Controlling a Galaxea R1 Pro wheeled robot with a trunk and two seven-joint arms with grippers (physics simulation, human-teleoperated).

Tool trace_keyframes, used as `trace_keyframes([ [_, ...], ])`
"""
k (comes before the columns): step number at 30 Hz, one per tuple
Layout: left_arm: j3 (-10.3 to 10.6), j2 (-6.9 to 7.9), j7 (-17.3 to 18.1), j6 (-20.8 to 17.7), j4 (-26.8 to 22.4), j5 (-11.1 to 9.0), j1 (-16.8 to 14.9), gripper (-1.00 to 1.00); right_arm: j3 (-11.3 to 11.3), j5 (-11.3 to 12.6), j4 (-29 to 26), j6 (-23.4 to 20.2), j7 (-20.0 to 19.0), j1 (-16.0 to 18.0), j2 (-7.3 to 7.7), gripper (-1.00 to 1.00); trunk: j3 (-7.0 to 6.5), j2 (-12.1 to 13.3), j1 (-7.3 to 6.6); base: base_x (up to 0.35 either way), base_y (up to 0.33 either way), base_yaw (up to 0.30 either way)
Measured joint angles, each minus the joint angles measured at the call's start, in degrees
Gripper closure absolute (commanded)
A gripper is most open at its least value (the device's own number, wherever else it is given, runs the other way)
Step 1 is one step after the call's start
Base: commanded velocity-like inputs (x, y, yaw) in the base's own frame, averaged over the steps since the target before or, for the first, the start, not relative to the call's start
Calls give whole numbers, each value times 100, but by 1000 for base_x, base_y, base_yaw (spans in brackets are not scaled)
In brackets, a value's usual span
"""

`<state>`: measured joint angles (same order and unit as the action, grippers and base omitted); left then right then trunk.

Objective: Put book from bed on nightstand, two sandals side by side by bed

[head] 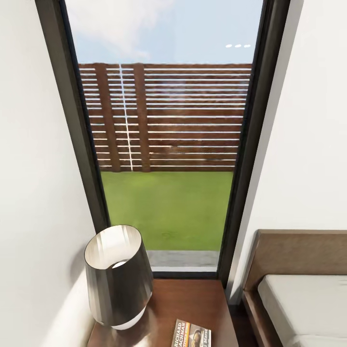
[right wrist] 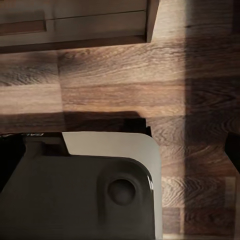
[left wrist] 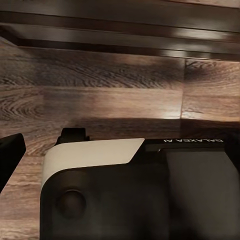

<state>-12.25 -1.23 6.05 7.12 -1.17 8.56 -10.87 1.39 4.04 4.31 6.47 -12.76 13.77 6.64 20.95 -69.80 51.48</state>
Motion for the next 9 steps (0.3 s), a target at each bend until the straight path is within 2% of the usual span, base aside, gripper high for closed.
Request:
trace_keyframes([
  [9, 0, 0, 0, 0, 0, 0, 0, -100, -1, -7, -1, 0, -1, -2, -36, -100, 0, 0, 0, 0, 0, 0],
])
